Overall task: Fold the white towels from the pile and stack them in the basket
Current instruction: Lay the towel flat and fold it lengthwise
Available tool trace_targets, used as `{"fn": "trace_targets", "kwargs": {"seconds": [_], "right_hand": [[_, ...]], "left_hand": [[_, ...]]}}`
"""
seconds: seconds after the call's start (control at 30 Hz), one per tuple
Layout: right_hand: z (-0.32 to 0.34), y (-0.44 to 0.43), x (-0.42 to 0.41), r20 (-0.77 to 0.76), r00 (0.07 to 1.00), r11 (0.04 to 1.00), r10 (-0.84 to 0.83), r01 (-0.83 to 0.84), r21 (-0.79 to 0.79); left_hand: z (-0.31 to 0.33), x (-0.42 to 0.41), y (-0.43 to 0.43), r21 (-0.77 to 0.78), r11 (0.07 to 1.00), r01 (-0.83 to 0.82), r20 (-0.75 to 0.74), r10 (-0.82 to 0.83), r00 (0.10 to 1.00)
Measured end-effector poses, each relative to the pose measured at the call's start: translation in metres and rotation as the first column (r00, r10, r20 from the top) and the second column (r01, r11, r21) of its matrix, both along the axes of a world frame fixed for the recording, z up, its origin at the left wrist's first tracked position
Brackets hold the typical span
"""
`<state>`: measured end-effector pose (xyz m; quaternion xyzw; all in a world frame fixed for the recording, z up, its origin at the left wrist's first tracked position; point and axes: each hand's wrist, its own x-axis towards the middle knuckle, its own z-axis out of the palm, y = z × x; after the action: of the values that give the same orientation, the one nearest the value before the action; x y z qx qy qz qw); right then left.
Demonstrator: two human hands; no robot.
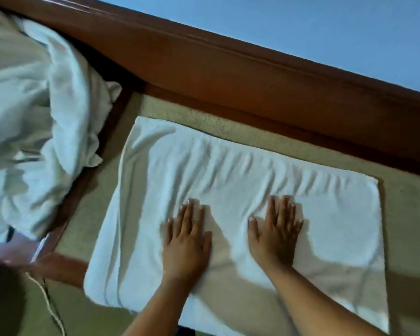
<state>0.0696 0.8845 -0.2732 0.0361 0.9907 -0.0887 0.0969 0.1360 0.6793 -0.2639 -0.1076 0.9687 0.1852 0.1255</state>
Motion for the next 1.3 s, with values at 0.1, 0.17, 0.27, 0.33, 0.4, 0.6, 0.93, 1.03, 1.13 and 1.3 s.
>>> {"fn": "trace_targets", "kwargs": {"seconds": [0.1, 0.17, 0.27, 0.33, 0.4, 0.6, 0.93, 1.03, 1.13, 1.3], "right_hand": [[0.005, -0.087, 0.018, -0.011, 0.975, 0.975, 0.221, -0.222, -0.033], [0.007, -0.137, 0.027, -0.004, 0.915, 0.914, 0.403, -0.403, -0.043], [0.014, -0.202, 0.03, 0.042, 0.818, 0.818, 0.574, -0.57, -0.074], [0.018, -0.24, 0.028, 0.089, 0.746, 0.751, 0.66, -0.651, -0.11], [0.022, -0.27, 0.024, 0.149, 0.675, 0.691, 0.723, -0.71, -0.135], [0.032, -0.305, -0.024, 0.261, 0.508, 0.548, 0.821, -0.829, -0.111], [0.056, -0.36, -0.046, 0.188, -0.117, -0.124, 0.975, -0.992, 0.028], [0.064, -0.367, -0.042, 0.202, -0.149, -0.154, 0.968, -0.988, 0.007], [0.073, -0.359, -0.054, 0.268, -0.091, -0.097, 0.959, -0.995, 0.007], [0.089, -0.313, -0.067, 0.307, -0.068, -0.108, 0.949, -0.988, 0.114]], "left_hand": [[0.008, 0.071, -0.081, -0.074, 0.977, -0.201, 0.063, 0.205, 0.977], [0.012, 0.097, -0.129, -0.132, 0.956, -0.262, 0.091, 0.275, 0.957], [0.011, 0.111, -0.184, -0.204, 0.928, -0.312, 0.086, 0.335, 0.938], [0.012, 0.111, -0.21, -0.202, 0.884, -0.422, 0.056, 0.441, 0.896], [0.014, 0.108, -0.227, -0.188, 0.862, -0.47, 0.042, 0.485, 0.873], [0.017, 0.111, -0.228, -0.109, 0.877, -0.468, -0.039, 0.467, 0.884], [0.035, 0.088, -0.218, 0.056, 0.828, -0.557, 0.061, 0.554, 0.83], [0.033, 0.102, -0.218, 0.195, 0.838, -0.51, -0.036, 0.526, 0.85], [0.032, 0.122, -0.227, 0.228, 0.901, -0.368, -0.06, 0.39, 0.919], [0.042, 0.141, -0.236, 0.25, 0.935, -0.251, 0.16, 0.216, 0.963]]}}
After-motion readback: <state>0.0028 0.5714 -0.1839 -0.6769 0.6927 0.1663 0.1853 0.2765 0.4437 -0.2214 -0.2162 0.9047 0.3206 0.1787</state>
